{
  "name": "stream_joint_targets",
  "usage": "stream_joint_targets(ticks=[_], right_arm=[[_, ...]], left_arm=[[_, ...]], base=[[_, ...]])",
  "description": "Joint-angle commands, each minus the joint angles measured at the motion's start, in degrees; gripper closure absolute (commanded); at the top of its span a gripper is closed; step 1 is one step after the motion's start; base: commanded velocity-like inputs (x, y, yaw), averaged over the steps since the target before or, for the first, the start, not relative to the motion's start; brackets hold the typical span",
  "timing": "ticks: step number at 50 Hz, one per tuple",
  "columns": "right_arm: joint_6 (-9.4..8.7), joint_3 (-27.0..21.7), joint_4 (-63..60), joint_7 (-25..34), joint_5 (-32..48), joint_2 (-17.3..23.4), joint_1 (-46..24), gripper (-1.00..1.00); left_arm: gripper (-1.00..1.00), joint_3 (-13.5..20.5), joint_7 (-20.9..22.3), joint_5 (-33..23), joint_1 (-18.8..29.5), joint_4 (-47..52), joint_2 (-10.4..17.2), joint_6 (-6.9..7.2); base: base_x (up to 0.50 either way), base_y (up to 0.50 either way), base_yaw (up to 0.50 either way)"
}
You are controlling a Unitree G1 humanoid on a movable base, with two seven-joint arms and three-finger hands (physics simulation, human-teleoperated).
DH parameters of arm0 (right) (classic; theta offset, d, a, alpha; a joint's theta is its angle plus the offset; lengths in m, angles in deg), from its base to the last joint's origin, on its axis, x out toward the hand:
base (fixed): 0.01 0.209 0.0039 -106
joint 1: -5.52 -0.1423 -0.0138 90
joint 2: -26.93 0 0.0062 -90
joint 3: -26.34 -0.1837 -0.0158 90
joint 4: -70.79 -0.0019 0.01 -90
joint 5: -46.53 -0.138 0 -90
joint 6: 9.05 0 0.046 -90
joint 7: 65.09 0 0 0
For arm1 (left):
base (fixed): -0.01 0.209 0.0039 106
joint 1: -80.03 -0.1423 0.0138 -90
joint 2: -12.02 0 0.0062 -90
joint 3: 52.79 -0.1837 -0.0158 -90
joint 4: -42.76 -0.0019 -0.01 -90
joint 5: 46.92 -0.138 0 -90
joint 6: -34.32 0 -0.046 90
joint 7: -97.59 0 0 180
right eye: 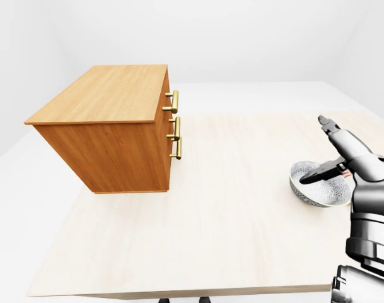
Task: Put the bowl on top of the cabinet.
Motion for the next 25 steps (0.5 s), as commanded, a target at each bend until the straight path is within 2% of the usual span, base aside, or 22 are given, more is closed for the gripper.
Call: stream_joint_targets(ticks=[1,10,25], right_arm=[[0.0,8.5,22.0,1.2,6.6,3.6,-11.2,-1.0],[0.0,11.7,31.3,-1.0,9.4,1.5,-14.2,-1.0],[0.0,12.2,33.6,-2.1,9.7,0.6,-10.9,-1.0]], left_arm=[[-1.0,-0.3,0.0,-0.3,0.0,0.1,-0.1,0.0],[-1.0,0.2,0.1,0.0,0.1,-0.1,0.1,0.0],[-1.0,0.1,0.0,0.0,0.0,-0.1,0.1,0.0]], base=[[0.0,0.0,0.0],[0.0,0.0,0.0],[0.0,0.0,0.0]])
